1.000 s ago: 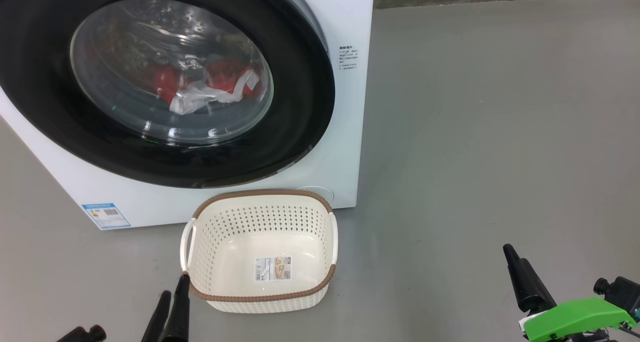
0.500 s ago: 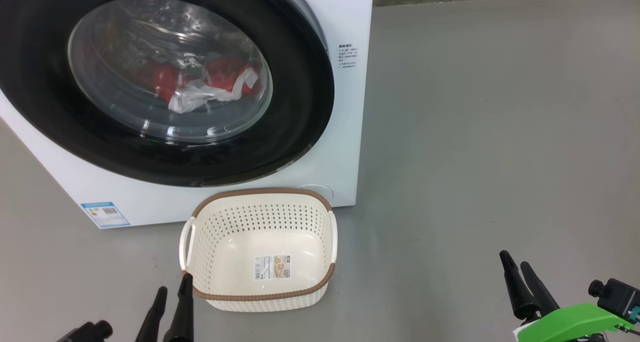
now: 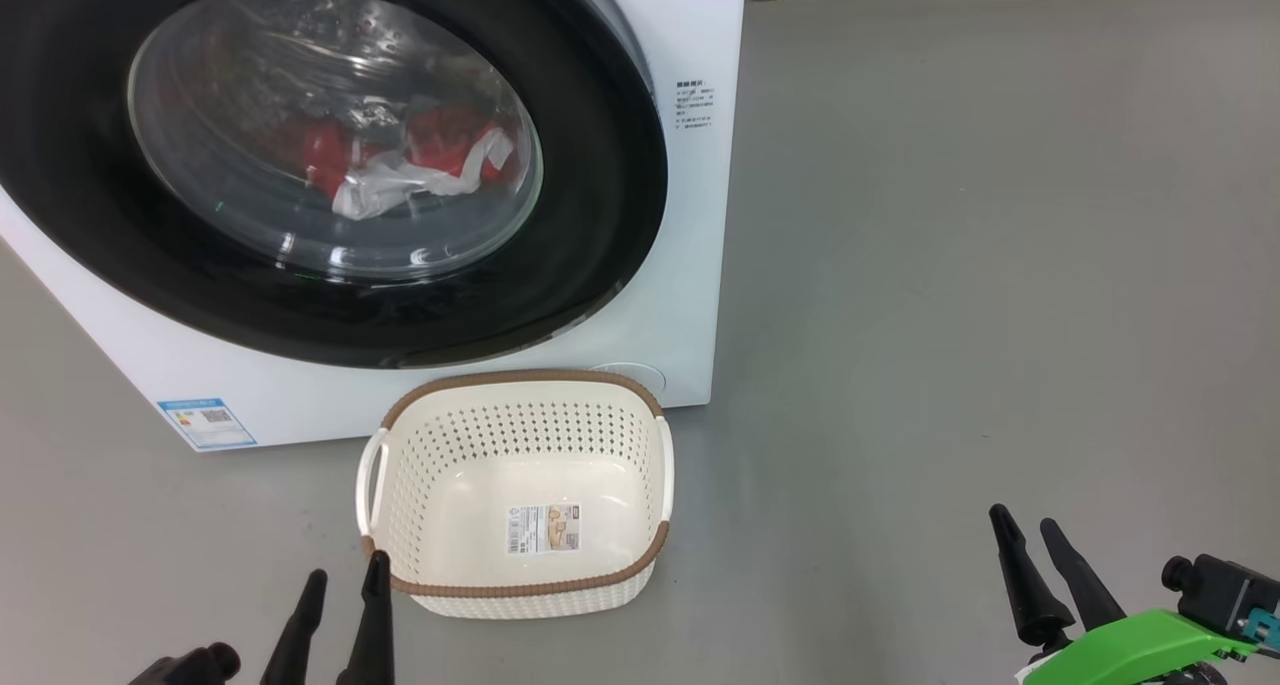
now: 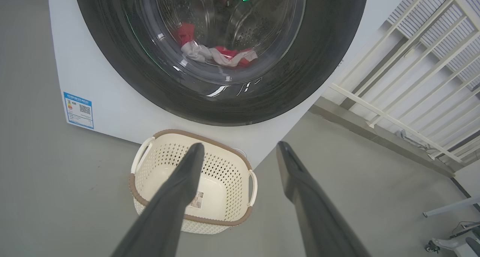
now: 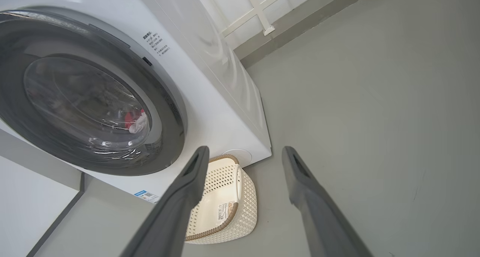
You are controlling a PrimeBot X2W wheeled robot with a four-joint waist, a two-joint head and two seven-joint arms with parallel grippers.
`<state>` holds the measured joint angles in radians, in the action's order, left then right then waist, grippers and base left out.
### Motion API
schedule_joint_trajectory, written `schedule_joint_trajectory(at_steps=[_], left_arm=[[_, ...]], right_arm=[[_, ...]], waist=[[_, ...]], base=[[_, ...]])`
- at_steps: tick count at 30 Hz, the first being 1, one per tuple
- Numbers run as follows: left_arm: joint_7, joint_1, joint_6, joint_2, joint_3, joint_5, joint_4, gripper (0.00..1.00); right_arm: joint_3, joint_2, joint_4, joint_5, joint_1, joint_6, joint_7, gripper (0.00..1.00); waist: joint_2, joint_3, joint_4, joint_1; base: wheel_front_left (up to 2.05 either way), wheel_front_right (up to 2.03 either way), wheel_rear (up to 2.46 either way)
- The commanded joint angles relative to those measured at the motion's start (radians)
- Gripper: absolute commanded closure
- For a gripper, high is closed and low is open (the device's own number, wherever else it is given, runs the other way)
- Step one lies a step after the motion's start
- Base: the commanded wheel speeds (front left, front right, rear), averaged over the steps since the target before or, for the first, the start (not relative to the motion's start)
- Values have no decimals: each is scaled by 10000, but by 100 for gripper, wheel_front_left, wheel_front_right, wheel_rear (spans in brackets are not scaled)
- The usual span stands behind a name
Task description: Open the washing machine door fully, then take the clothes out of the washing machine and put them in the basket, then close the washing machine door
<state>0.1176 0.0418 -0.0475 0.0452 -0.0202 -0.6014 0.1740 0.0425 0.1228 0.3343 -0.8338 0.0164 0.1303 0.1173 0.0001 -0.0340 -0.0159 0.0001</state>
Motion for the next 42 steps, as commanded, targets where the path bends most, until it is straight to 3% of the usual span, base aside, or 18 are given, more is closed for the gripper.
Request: schedule_joint_trajectory(at_steps=[1, 42], left_arm=[[158, -114, 49, 138, 192, 351, -324, 0], [1376, 438, -271, 49, 662, 4538, -364, 0]], right_arm=[[159, 241, -228, 283, -168, 3, 176, 0], [-444, 477, -688, 4509, 675, 4, 1381, 0]], waist=[[-1, -2, 1, -1], [-1, 63, 221, -1]], base=[[0, 0, 0], [0, 0, 0]])
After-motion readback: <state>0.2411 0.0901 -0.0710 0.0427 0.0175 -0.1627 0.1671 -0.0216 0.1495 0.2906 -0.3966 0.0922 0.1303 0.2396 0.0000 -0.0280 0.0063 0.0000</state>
